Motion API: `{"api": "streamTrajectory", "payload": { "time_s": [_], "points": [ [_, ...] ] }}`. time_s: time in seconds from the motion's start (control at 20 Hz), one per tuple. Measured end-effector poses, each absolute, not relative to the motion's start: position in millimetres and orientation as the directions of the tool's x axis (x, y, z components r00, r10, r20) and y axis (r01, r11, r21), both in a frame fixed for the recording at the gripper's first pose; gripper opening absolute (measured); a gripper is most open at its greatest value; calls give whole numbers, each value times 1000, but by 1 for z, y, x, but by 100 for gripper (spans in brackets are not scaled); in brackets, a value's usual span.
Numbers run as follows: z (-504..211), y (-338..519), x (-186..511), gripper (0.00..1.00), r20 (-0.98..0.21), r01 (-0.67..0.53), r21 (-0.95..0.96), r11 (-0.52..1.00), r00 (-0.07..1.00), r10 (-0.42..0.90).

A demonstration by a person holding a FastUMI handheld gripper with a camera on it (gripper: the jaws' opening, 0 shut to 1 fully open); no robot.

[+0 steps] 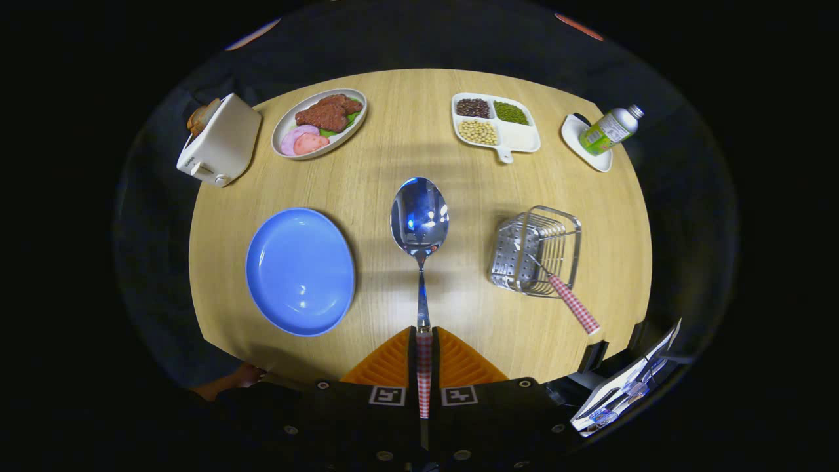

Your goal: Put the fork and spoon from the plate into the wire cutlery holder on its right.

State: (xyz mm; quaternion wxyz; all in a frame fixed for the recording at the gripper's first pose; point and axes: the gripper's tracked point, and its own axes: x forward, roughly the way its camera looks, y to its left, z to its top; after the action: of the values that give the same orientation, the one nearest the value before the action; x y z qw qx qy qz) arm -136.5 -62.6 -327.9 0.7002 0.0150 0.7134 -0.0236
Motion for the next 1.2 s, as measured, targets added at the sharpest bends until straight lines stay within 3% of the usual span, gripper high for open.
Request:
{"api": "streamTrajectory", "payload": {
  "time_s": [0.5,1.2],
  "points": [
    [-312,-151,-153,6,-989,92,-33,995,-145,-20],
    [-337,-168,-153,7,-852,73,71,995,-514,98]
  ]
}}
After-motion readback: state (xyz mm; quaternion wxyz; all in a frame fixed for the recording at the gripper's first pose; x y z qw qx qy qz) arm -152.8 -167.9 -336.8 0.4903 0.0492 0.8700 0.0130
